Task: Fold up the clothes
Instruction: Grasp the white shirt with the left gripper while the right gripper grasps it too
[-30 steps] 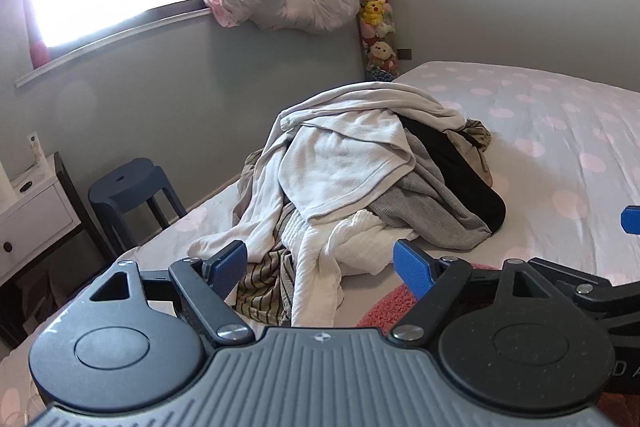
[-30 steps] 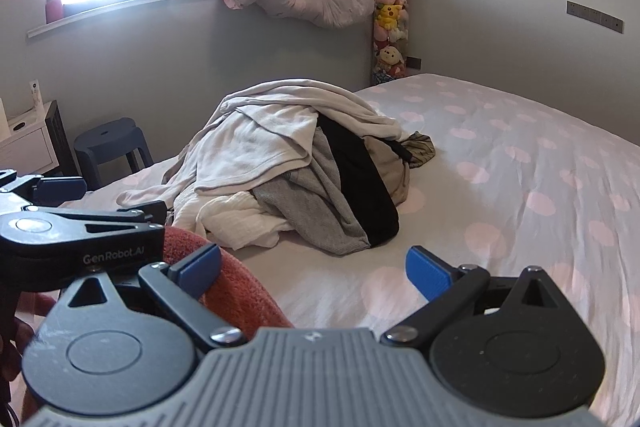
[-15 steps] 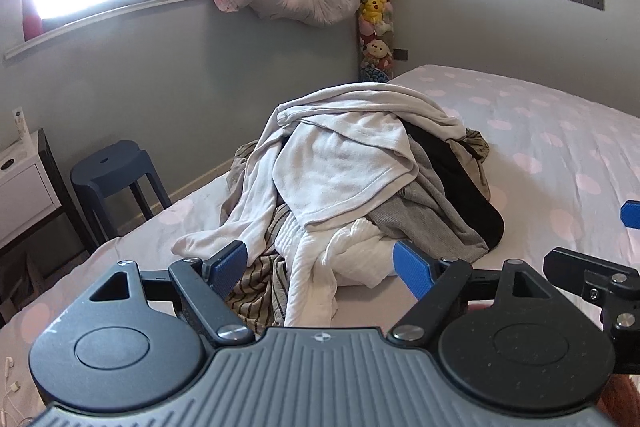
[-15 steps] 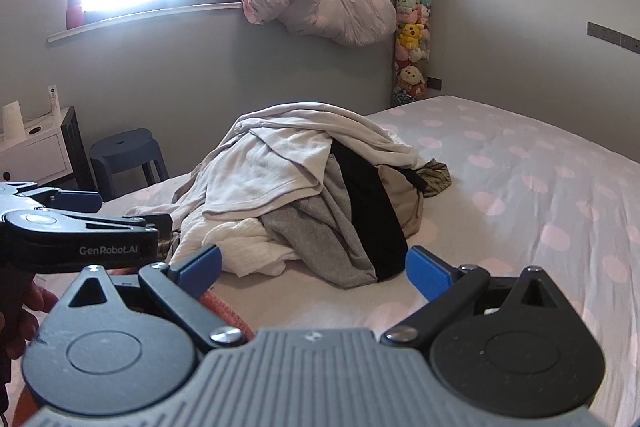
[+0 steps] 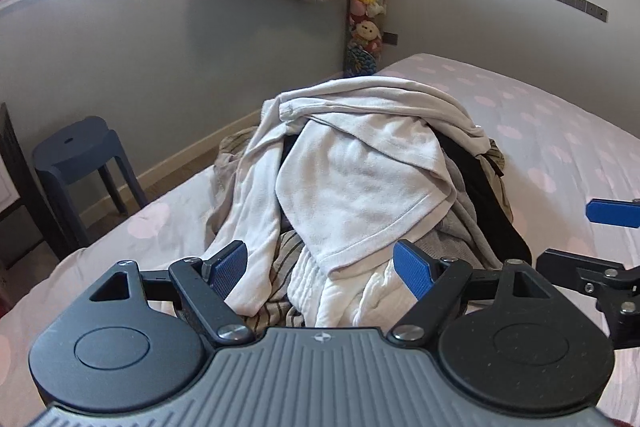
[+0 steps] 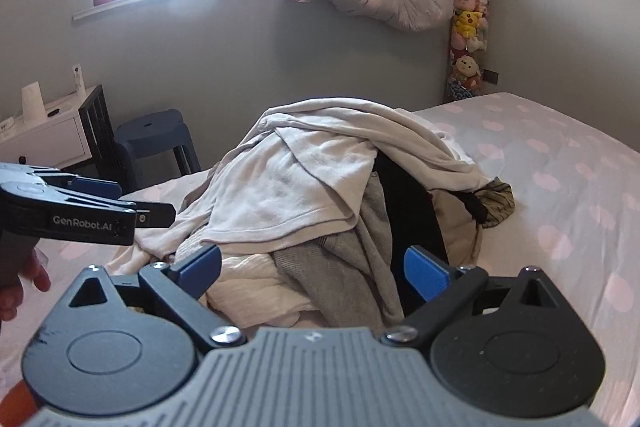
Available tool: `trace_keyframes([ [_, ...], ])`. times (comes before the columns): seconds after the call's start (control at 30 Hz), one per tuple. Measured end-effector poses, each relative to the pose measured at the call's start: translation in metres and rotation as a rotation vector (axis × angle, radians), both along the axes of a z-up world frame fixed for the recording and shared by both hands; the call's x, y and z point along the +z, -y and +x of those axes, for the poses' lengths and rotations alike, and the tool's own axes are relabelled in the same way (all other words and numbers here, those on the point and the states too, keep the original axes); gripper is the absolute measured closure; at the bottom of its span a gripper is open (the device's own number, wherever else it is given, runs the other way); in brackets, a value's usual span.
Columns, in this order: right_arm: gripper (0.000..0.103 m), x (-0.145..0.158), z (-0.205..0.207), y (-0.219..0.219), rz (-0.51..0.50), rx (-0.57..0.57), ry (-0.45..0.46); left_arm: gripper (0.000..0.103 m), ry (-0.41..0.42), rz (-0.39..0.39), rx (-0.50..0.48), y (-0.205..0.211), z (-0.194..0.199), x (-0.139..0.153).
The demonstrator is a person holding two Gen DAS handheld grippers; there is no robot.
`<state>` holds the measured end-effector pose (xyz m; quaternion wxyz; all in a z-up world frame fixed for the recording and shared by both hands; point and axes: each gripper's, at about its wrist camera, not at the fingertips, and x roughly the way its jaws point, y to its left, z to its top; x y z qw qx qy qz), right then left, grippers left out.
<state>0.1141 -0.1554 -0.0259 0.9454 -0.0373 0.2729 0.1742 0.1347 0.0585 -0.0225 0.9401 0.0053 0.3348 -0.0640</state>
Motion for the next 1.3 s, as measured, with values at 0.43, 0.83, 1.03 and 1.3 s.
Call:
trace_keyframes([
  [0.43,0.035,-0.027,0.115,-0.027,-0.051,0.024,-0.086,0.028,-0.081,0.045,-0.060,0.002,0.105,-0.027],
  [0.83,0.033,0.001,0.220,-0.001,-0.177,-0.037,0.043,0.028,-0.065,-0.041,-0.040,-0.017,0.188,-0.029],
  [1.03,0.038,-0.005,0.252,-0.001,-0.130,-0.027,0.009,0.028,-0.091,-0.267,0.020,-0.029,0.229,-0.027],
  [1.3,0.094,0.007,0.252,-0.002,-0.074,-0.034,0.034,0.067,-0.162,-0.330,0.089,-0.022,0.255,-0.029],
])
